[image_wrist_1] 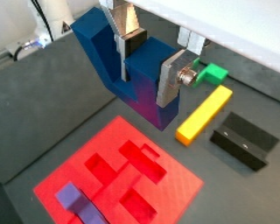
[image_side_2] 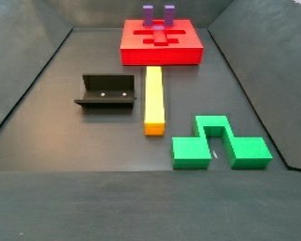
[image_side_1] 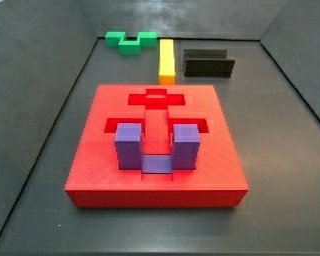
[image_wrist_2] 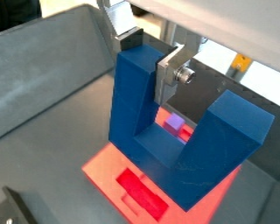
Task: Pick up the blue object. Move up. Place the blue object on the fixture. Regrasp the blue object. Move to above the board. Insert the blue object.
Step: Insert the blue object.
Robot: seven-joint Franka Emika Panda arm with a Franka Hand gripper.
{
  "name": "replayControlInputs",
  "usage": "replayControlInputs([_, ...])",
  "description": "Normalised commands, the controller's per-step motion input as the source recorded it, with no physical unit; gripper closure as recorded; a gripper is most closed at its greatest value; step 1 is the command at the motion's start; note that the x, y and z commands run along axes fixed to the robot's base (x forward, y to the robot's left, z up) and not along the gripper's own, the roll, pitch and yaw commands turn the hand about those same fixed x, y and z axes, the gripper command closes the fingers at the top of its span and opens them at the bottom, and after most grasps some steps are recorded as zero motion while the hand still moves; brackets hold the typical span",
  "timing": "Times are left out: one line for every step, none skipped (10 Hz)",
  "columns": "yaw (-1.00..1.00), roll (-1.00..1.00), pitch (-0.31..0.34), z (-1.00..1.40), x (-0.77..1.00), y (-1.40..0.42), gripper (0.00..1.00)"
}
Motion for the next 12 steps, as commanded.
replayControlInputs([0.0,-0.5,-0.074,0.0,0.61,0.24,1.0])
replayControlInputs([0.0,-0.5,-0.053,0.0,0.6,0.31,1.0])
replayControlInputs([0.0,-0.5,-0.023,-0.01,0.56,0.38,1.0])
replayControlInputs([-0.08,-0.5,-0.016,-0.03,0.24,0.33,1.0])
replayControlInputs([-0.16,-0.5,-0.027,-0.06,0.12,0.28,1.0])
replayControlInputs([-0.09,-0.2,-0.06,-0.7,0.0,-0.07,1.0])
replayControlInputs([0.0,-0.01,-0.06,-0.47,0.0,-0.24,1.0])
replayControlInputs([0.03,0.0,0.0,-0.11,0.0,-0.01,1.0])
replayControlInputs([0.0,-0.22,-0.034,-0.65,0.0,-0.05,1.0])
replayControlInputs([0.0,-0.19,-0.086,-0.73,-0.11,-0.03,1.0])
replayControlInputs([0.0,-0.23,-0.106,-0.64,-0.2,0.0,1.0])
replayControlInputs([0.0,-0.26,-0.129,-0.55,-0.15,0.0,1.0])
